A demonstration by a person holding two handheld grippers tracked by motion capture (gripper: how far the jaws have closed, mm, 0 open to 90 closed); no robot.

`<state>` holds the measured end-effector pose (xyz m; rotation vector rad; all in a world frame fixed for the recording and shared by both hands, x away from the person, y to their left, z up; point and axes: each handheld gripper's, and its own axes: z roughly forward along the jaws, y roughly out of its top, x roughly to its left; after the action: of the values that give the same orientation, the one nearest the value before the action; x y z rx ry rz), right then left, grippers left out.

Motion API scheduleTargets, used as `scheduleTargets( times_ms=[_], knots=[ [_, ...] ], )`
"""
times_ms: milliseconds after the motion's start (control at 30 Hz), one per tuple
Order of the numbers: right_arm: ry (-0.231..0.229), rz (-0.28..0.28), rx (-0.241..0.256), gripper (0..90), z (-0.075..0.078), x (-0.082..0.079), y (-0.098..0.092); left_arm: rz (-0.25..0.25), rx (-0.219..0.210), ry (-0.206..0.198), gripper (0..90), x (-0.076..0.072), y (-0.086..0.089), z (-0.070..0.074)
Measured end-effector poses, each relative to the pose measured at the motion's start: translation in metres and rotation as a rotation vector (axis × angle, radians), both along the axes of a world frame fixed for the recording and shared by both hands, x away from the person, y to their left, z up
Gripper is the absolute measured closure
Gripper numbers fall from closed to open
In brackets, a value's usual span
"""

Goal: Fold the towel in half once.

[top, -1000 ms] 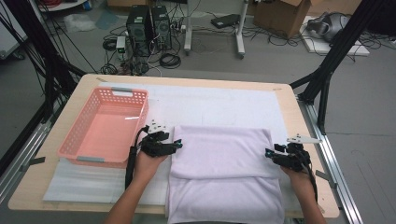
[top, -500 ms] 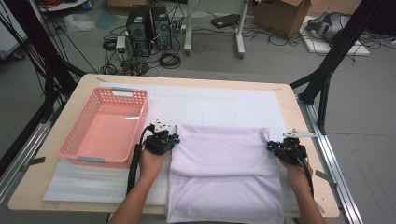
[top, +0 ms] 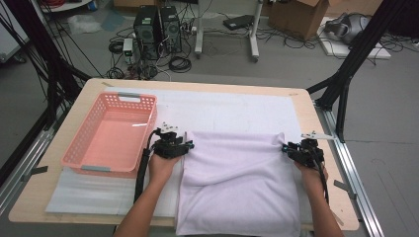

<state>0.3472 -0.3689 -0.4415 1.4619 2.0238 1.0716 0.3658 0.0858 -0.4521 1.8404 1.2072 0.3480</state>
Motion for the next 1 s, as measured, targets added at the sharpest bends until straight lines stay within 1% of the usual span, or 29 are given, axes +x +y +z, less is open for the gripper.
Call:
scheduleTargets(
  times_ms=[33, 67, 100, 133, 167, 200, 233, 300, 333, 367, 400, 433, 467, 500, 533, 567, 600, 633, 667, 733, 767, 800, 833, 867, 900, 933, 967, 1000],
  knots=[
    [-0.015, 0.000, 0.011, 62.9, 0.002, -0.001, -0.002, -0.002, 0.015, -0.009, 53.4, 0.000, -0.002, 0.000],
    [-0.027, 0.000, 0.014, 61.7, 0.004, -0.002, -0.003, -0.017, 0.025, -0.022, 58.4, -0.001, -0.003, 0.000],
    [-0.036, 0.006, 0.019, 60.8, 0.005, -0.003, -0.004, -0.029, 0.041, -0.034, 69.0, -0.002, -0.006, 0.001],
    [-0.035, 0.015, 0.027, 60.7, 0.005, -0.003, -0.004, -0.037, 0.066, -0.046, 77.1, -0.002, -0.008, 0.002],
    [-0.028, 0.026, 0.026, 60.6, 0.005, -0.003, -0.004, -0.036, 0.069, -0.064, 81.9, -0.002, -0.010, 0.003],
    [-0.019, 0.032, 0.023, 61.4, 0.004, -0.002, -0.002, -0.025, 0.069, -0.080, 83.3, -0.002, -0.010, 0.004],
    [-0.016, 0.040, 0.015, 62.3, 0.003, -0.002, -0.001, -0.017, 0.066, -0.077, 83.8, 0.001, -0.010, 0.006],
    [-0.017, 0.047, 0.013, 62.5, 0.002, -0.001, 0.001, -0.003, 0.058, -0.095, 83.8, 0.006, -0.008, 0.011],
    [-0.018, 0.051, 0.013, 62.5, 0.002, -0.001, 0.002, 0.004, 0.060, -0.097, 83.8, 0.009, -0.008, 0.014],
    [-0.017, 0.048, 0.013, 62.5, 0.002, -0.001, 0.002, 0.011, 0.068, -0.108, 83.7, 0.013, -0.009, 0.016],
    [-0.017, 0.045, 0.016, 62.5, 0.002, -0.001, 0.003, 0.032, 0.063, -0.128, 83.7, 0.015, -0.008, 0.016],
    [-0.018, 0.039, 0.015, 62.5, 0.001, 0.000, 0.002, 0.047, 0.058, -0.109, 83.4, 0.019, -0.008, 0.015],
    [-0.022, 0.032, 0.017, 62.5, 0.002, 0.000, 0.001, 0.066, 0.039, -0.085, 82.0, 0.021, -0.007, 0.013],
    [-0.025, 0.025, 0.029, 62.4, 0.002, 0.000, -0.001, 0.097, 0.026, -0.062, 76.7, 0.022, -0.007, 0.012],
    [-0.027, 0.021, 0.040, 62.3, 0.002, 0.000, -0.003, 0.107, 0.017, -0.055, 70.8, 0.022, -0.005, 0.012],
    [-0.032, 0.015, 0.044, 62.2, 0.003, -0.001, -0.005, 0.103, 0.012, -0.057, 65.4, 0.022, -0.003, 0.013],
    [-0.036, 0.018, 0.045, 62.2, 0.004, -0.001, -0.007, 0.096, 0.009, -0.072, 64.0, 0.021, -0.002, 0.014],
    [-0.035, 0.022, 0.049, 62.1, 0.004, -0.001, -0.008, 0.075, 0.004, -0.091, 63.7, 0.021, -0.001, 0.015],
    [-0.030, 0.029, 0.054, 62.1, 0.005, 0.000, -0.008, 0.054, 0.004, -0.095, 63.8, 0.021, -0.001, 0.015],
    [-0.027, 0.051, 0.040, 62.3, 0.006, 0.004, -0.004, 0.023, 0.011, -0.071, 62.8, 0.023, -0.003, 0.011],
    [-0.025, 0.064, 0.026, 62.8, 0.007, 0.006, -0.001, 0.016, 0.027, -0.053, 62.8, 0.024, -0.004, 0.008],
    [-0.022, 0.069, 0.012, 64.3, 0.007, 0.009, 0.002, 0.005, 0.029, -0.040, 62.8, 0.025, -0.007, 0.005],
    [-0.021, 0.073, -0.002, 66.1, 0.007, 0.011, 0.006, 0.000, 0.035, -0.032, 64.9, 0.025, -0.010, 0.003],
    [-0.022, 0.078, -0.014, 67.0, 0.007, 0.013, 0.008, -0.009, 0.052, -0.031, 68.4, 0.025, -0.012, 0.002],
    [-0.015, 0.081, -0.029, 70.2, 0.006, 0.016, 0.010, -0.021, 0.079, -0.041, 79.4, 0.025, -0.015, 0.001],
    [-0.008, 0.085, -0.039, 77.2, 0.005, 0.017, 0.011, -0.016, 0.093, -0.057, 82.8, 0.024, -0.017, 0.001],
    [-0.001, 0.096, -0.046, 82.4, 0.003, 0.019, 0.012, -0.014, 0.098, -0.061, 84.0, 0.025, -0.019, 0.003],
    [0.016, 0.106, -0.054, 86.7, 0.001, 0.021, 0.013, -0.013, 0.100, -0.067, 84.2, 0.026, -0.019, 0.006]
  ],
)
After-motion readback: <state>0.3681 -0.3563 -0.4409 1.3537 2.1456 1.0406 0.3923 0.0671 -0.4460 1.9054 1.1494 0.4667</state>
